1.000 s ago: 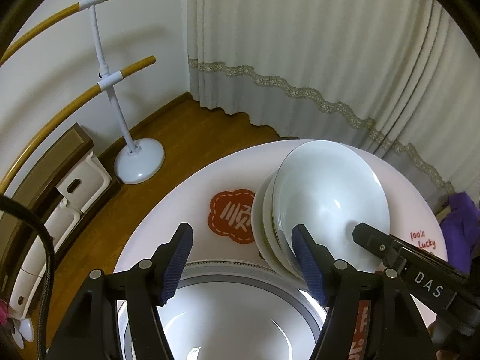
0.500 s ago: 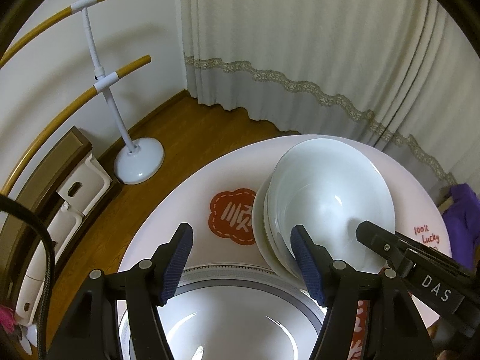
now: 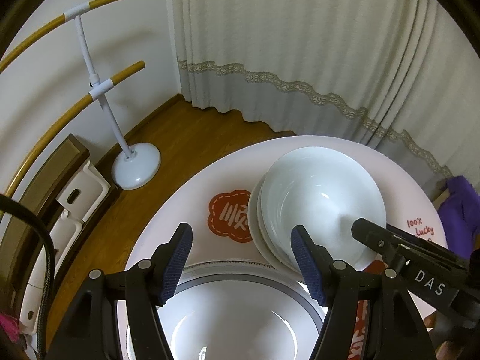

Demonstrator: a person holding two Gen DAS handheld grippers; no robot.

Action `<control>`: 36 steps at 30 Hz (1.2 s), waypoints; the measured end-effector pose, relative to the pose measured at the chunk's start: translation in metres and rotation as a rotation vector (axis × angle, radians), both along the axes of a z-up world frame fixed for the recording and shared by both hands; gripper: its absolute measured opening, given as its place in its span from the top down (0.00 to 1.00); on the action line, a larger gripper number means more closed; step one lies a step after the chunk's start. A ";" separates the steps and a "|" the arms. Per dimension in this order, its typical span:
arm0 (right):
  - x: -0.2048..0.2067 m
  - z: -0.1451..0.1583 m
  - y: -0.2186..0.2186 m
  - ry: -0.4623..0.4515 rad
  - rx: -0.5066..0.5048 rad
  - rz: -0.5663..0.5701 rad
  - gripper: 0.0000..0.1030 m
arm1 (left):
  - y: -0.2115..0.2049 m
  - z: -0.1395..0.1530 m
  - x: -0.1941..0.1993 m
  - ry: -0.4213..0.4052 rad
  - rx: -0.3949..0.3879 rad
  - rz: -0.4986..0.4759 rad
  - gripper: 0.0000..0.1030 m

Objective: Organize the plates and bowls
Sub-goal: 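Withdraw both open tools up and away from the stacked bowls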

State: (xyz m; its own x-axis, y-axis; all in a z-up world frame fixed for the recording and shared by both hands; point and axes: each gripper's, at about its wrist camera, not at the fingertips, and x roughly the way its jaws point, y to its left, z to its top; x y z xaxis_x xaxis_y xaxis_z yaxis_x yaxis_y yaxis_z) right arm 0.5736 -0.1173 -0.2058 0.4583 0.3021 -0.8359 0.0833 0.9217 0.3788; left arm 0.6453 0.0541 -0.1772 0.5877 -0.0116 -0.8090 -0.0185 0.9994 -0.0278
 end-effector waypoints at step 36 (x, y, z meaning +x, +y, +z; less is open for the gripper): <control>-0.056 0.085 0.019 -0.134 -0.124 0.012 0.22 | 0.006 0.074 -0.099 -0.122 0.073 -0.090 0.12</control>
